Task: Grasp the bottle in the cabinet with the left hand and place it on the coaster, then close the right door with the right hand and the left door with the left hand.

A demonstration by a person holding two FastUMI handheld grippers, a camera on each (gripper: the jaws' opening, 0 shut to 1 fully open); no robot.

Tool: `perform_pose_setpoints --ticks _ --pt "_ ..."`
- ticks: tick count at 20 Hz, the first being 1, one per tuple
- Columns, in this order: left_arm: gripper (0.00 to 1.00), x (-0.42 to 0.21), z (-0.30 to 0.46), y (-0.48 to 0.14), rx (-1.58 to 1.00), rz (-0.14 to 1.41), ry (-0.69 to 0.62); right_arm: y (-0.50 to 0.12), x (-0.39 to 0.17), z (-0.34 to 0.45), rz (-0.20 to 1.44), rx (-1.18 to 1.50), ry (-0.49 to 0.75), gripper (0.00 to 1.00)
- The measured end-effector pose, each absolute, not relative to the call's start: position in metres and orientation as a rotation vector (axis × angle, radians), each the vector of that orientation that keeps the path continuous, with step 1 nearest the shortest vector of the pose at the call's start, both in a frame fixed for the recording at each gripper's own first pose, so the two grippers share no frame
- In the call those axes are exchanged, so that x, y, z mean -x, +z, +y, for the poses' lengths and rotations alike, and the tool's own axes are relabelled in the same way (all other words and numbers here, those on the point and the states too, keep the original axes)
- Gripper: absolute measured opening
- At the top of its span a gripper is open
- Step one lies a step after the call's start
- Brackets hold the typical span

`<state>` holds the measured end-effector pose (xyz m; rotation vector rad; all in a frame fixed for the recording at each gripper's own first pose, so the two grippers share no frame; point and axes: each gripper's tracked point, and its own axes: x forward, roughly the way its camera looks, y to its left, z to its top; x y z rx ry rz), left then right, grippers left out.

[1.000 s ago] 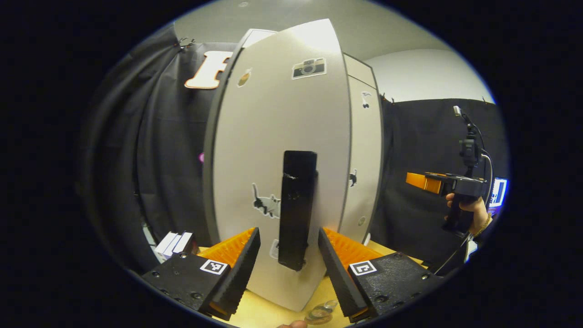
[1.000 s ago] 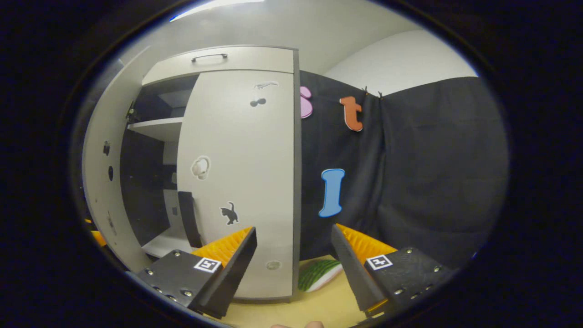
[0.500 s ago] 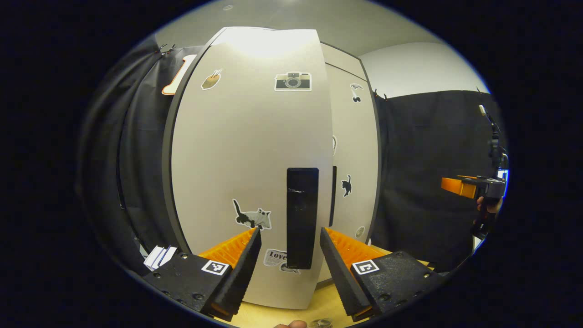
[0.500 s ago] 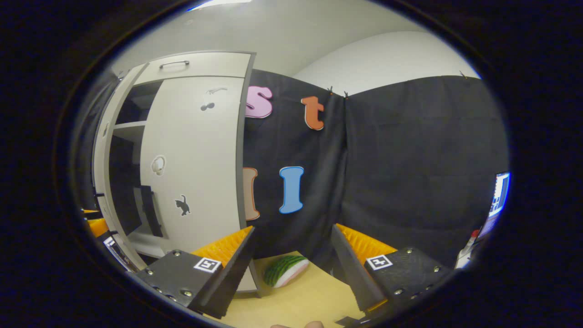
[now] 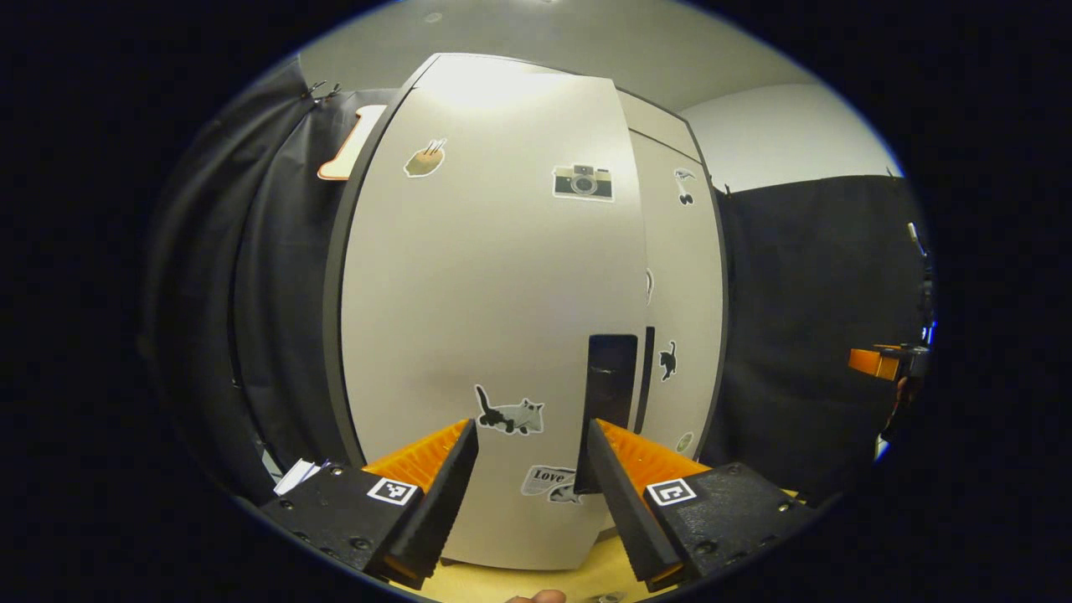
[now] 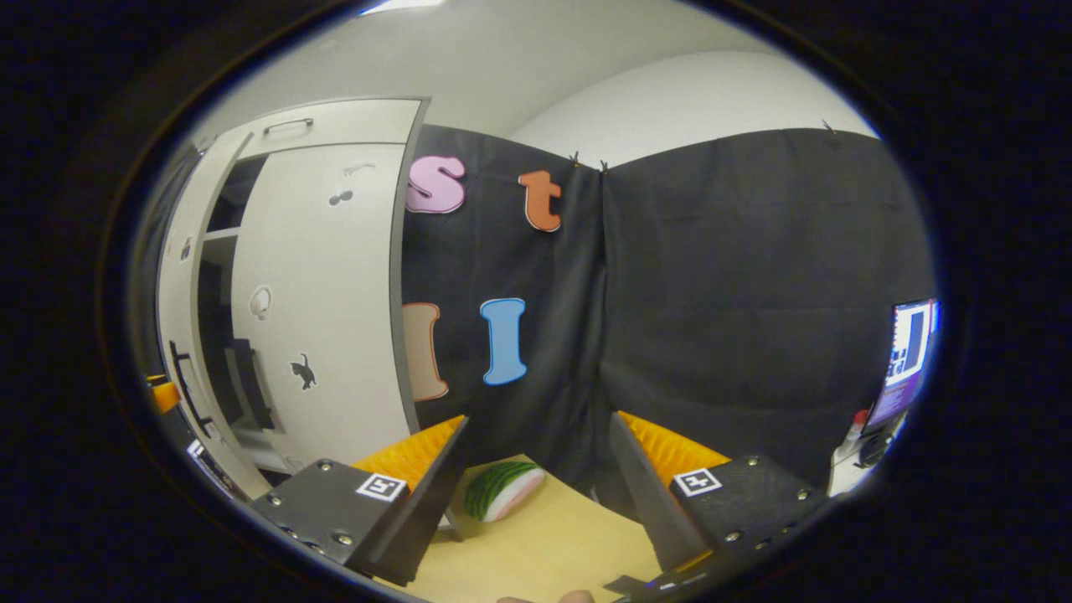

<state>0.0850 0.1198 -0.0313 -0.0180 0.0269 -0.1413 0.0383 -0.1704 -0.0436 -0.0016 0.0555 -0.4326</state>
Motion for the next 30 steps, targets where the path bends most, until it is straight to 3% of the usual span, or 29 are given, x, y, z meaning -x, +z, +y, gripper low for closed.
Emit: perform_pose_setpoints --ticks 15,30 --pt "0.84 -0.129 0.116 -0.032 -0.029 0.028 -0.143 -0.051 -0.018 -0.189 0.064 0.014 -0.484 1.00" --pt "0.87 -0.157 0.122 -0.038 -0.039 0.045 -0.130 -0.055 -0.039 -0.193 0.067 0.022 -0.477 1.00"
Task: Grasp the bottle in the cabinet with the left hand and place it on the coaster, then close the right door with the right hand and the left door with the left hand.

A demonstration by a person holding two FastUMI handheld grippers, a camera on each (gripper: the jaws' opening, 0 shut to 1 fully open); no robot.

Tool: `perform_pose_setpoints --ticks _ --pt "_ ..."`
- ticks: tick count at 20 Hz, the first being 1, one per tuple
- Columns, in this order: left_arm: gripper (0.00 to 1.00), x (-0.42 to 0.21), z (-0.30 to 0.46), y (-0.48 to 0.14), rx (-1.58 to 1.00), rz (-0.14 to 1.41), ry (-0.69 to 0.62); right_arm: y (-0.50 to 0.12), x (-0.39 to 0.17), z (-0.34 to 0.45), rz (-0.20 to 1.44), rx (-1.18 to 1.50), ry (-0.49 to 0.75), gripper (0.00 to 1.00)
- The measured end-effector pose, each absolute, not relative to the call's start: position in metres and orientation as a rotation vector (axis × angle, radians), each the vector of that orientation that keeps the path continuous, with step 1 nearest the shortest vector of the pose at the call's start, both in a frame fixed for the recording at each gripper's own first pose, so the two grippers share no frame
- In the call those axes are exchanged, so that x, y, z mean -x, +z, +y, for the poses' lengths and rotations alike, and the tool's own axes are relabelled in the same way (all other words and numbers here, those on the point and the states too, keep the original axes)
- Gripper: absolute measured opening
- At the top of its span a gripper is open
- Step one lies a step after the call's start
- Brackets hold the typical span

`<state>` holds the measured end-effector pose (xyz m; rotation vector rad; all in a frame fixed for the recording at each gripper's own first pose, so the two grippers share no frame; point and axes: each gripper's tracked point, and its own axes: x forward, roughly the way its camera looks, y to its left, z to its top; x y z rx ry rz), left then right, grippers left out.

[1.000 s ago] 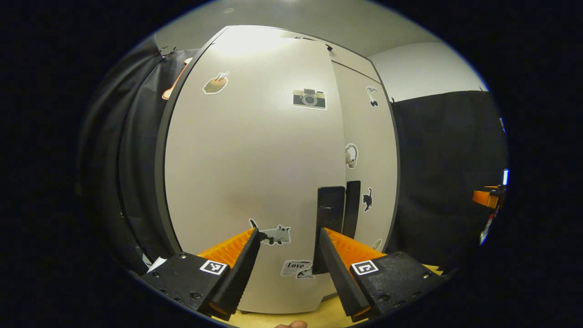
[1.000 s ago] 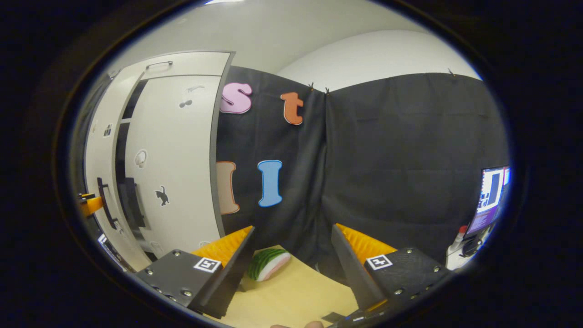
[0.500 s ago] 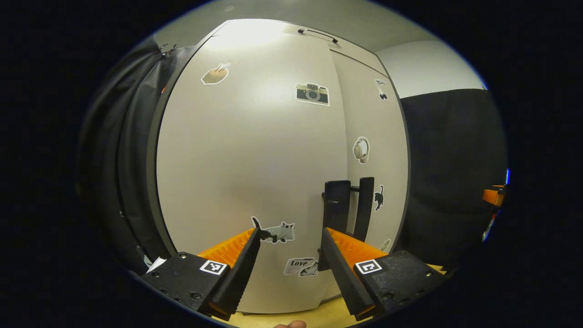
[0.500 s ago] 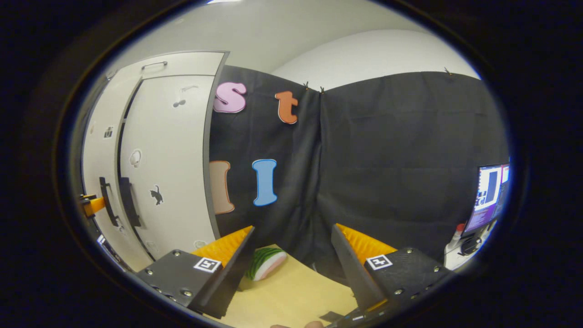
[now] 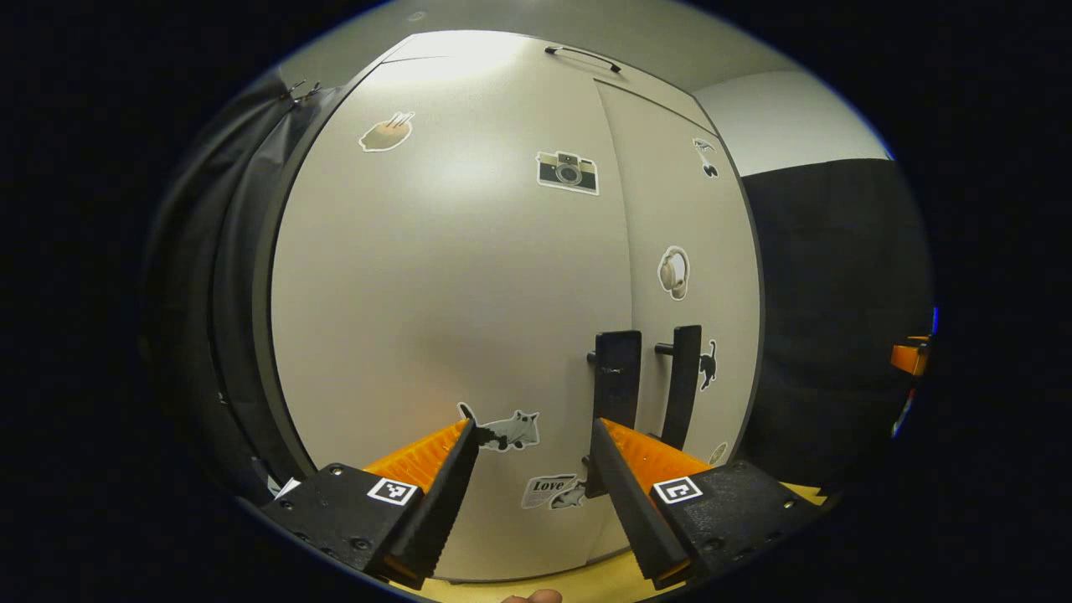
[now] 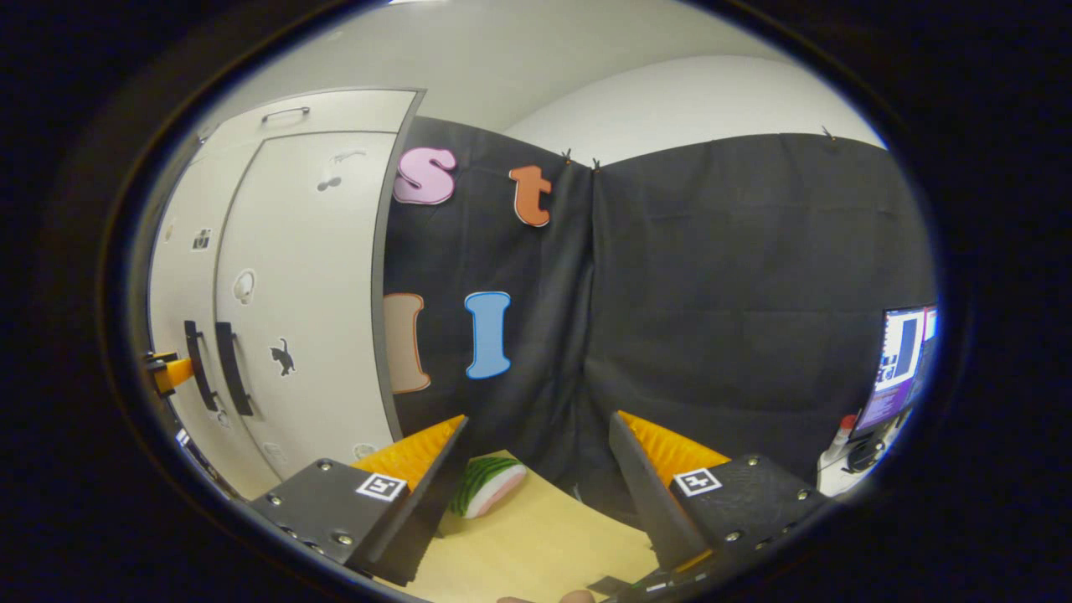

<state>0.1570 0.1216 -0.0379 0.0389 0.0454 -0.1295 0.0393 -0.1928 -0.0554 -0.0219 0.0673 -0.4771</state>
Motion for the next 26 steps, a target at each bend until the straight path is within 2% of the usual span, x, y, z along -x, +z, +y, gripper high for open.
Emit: perform_pose_setpoints --ticks 7,8,10,18,22,26 --pt "0.87 -0.160 0.123 -0.040 -0.029 0.048 -0.127 -0.059 -0.054 -0.192 0.076 0.026 -0.458 1.00" --pt "0.87 -0.161 0.123 -0.041 -0.031 0.049 -0.127 -0.059 -0.055 -0.190 0.076 0.028 -0.453 0.97" --pt "0.91 -0.160 0.124 -0.040 -0.025 0.047 -0.127 -0.059 -0.059 -0.187 0.074 0.033 -0.441 0.98" --pt "0.90 -0.157 0.123 -0.034 -0.052 0.047 -0.067 -0.055 -0.067 -0.159 0.060 0.039 -0.363 1.00" --pt "0.91 -0.125 0.104 -0.006 0.033 0.063 -0.060 -0.034 -0.054 -0.132 0.038 0.023 -0.261 1.00" --pt "0.90 -0.066 0.067 0.057 0.052 -0.016 -0.056 0.020 -0.037 -0.105 -0.042 0.028 -0.127 1.00"
